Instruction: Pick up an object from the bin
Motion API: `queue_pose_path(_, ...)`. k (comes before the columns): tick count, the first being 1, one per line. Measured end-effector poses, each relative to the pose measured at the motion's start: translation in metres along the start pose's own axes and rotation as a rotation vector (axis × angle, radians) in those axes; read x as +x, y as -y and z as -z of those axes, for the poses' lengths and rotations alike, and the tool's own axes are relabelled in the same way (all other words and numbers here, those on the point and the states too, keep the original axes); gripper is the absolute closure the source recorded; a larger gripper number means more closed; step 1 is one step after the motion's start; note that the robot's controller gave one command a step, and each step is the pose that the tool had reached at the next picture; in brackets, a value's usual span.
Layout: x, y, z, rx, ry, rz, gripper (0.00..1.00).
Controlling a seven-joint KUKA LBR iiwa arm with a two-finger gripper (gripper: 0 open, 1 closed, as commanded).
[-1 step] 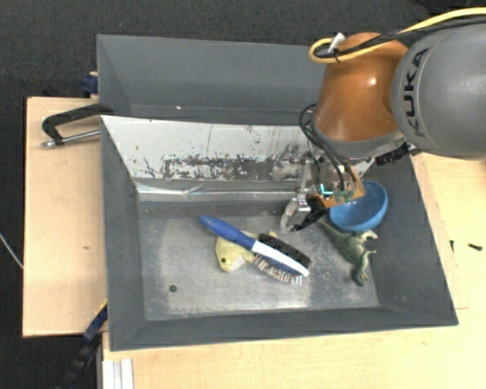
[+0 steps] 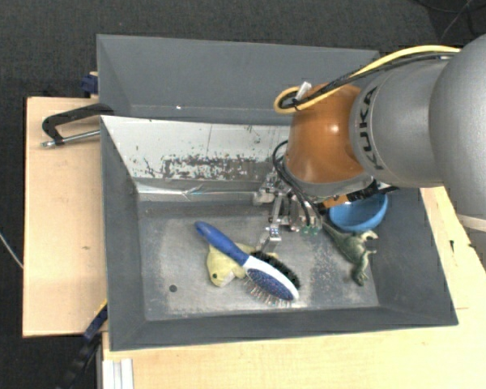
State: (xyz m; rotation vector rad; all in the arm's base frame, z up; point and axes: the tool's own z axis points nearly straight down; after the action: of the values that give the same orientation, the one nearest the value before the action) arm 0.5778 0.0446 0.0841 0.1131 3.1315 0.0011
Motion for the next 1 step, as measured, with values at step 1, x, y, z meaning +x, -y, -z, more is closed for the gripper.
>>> queue_pose_path(1, -0.0076, 0.0287, 0.0175, 0.000, -0.001, -0.238, 0.00)
